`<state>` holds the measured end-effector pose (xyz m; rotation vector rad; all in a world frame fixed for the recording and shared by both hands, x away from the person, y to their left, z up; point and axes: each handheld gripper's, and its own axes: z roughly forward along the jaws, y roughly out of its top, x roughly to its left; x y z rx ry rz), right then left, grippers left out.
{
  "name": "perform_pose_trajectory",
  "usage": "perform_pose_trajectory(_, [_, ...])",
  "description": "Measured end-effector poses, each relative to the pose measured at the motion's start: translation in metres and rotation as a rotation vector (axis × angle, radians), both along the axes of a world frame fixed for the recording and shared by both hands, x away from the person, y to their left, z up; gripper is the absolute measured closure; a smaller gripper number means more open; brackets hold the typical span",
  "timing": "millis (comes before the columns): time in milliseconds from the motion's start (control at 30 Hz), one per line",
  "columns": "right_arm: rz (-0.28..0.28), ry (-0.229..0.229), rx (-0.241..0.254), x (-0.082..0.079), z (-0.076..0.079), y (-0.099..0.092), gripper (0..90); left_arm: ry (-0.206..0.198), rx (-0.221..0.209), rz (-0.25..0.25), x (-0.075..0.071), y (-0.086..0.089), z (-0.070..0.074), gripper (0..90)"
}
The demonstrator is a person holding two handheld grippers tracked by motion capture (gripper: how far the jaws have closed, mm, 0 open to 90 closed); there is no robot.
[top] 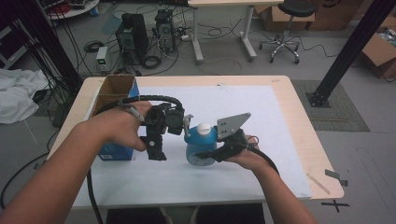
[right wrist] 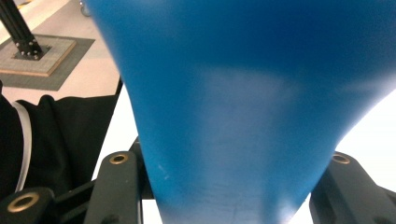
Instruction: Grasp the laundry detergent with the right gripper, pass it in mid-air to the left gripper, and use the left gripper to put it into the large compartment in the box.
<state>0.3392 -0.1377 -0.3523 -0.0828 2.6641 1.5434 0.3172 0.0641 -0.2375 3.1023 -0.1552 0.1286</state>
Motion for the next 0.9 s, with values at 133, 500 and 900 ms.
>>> perform_pose_trajectory(133, [0.022,0.006,-0.007,-0.003,-0.006,0.012,47.0,0.006,0.007,-0.001,0.000,-0.002,-0.001,0.1])
perform_pose_trajectory(500, [0.045,0.014,0.001,-0.007,-0.015,0.034,46.8,0.026,0.005,0.001,0.002,-0.009,-0.008,0.1])
perform_pose_trajectory(900, [0.058,0.019,0.003,-0.009,-0.021,0.060,46.8,0.041,0.012,0.006,0.001,-0.012,-0.018,0.1])
